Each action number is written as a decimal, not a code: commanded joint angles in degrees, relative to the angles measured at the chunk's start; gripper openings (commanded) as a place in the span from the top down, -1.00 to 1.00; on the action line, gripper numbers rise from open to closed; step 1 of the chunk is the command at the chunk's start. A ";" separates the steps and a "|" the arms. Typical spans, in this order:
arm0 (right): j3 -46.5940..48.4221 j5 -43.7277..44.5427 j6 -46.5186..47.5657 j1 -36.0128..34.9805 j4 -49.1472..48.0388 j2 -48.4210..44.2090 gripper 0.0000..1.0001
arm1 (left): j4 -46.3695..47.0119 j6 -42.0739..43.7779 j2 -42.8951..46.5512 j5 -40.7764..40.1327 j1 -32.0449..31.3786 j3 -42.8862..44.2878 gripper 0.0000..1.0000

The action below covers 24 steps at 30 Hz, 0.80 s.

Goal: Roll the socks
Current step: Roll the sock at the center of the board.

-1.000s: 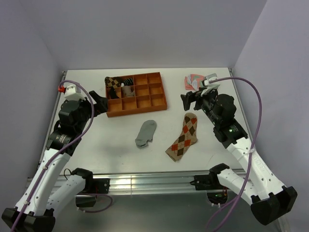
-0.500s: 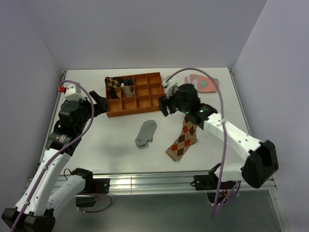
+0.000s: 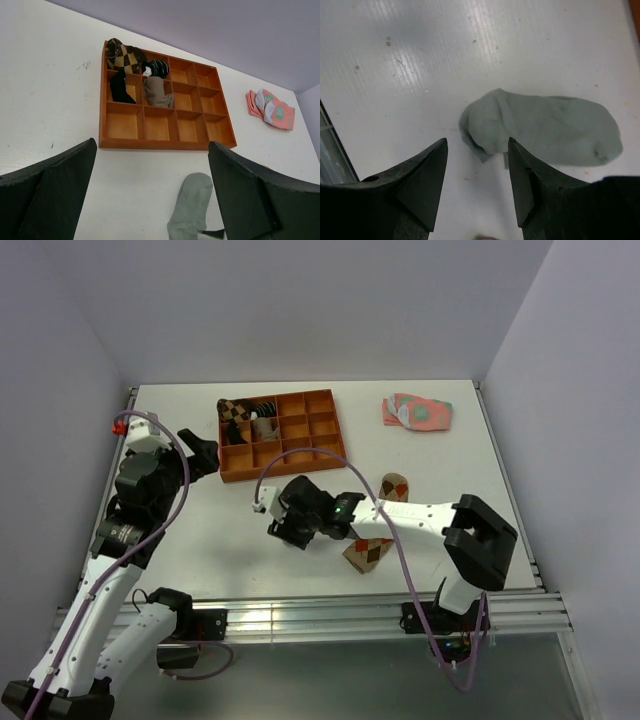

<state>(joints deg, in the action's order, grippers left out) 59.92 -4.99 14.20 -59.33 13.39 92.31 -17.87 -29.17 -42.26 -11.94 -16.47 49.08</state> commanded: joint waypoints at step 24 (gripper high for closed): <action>8.10 4.38 5.14 -4.04 7.27 12.63 -0.22 | 1.70 1.04 -0.28 0.25 0.47 0.58 -0.99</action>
<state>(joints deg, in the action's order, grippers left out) 65.63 -1.32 18.72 -62.89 19.62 104.73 -17.87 -29.15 -42.26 -11.88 -16.32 49.08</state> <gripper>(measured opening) 0.609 0.995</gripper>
